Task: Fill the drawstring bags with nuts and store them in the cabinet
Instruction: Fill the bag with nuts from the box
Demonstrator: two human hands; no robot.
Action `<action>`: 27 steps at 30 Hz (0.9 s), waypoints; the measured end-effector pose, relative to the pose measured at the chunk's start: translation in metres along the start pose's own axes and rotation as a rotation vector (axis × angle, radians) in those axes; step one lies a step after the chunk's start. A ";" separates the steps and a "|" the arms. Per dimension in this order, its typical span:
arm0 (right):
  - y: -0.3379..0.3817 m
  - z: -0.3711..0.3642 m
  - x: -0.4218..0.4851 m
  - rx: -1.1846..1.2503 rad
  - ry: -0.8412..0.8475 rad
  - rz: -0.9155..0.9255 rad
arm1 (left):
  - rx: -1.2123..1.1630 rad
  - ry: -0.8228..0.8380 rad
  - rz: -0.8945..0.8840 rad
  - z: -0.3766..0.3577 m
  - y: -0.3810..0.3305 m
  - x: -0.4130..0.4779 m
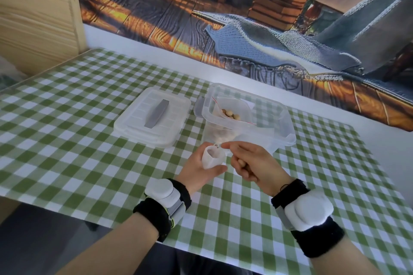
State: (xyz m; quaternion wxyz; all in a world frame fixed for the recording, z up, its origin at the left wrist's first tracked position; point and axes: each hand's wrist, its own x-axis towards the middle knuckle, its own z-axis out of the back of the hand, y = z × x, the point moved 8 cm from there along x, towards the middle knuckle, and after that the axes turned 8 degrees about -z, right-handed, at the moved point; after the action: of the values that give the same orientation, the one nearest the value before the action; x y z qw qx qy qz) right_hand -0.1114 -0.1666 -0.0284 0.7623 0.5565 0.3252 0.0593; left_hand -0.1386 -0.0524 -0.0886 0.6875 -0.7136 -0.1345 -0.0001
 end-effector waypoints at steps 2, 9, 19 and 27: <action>0.018 -0.003 -0.005 -0.237 -0.069 0.154 | 0.010 0.006 -0.002 -0.001 -0.001 0.000; 0.034 -0.019 -0.001 -0.751 -0.118 0.321 | 0.009 0.009 0.006 0.000 0.001 -0.003; 0.024 -0.008 0.008 -0.439 -0.091 0.101 | 0.086 0.036 0.003 0.000 0.005 0.001; 0.028 -0.015 0.004 -0.402 -0.010 0.125 | 0.074 0.049 -0.003 -0.001 0.008 0.001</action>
State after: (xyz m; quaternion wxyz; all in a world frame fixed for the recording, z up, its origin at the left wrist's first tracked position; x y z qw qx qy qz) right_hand -0.1096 -0.1420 -0.0079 0.8543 0.4126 0.2680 0.1674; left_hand -0.1359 -0.0531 -0.0958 0.7166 -0.6872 -0.1184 -0.0136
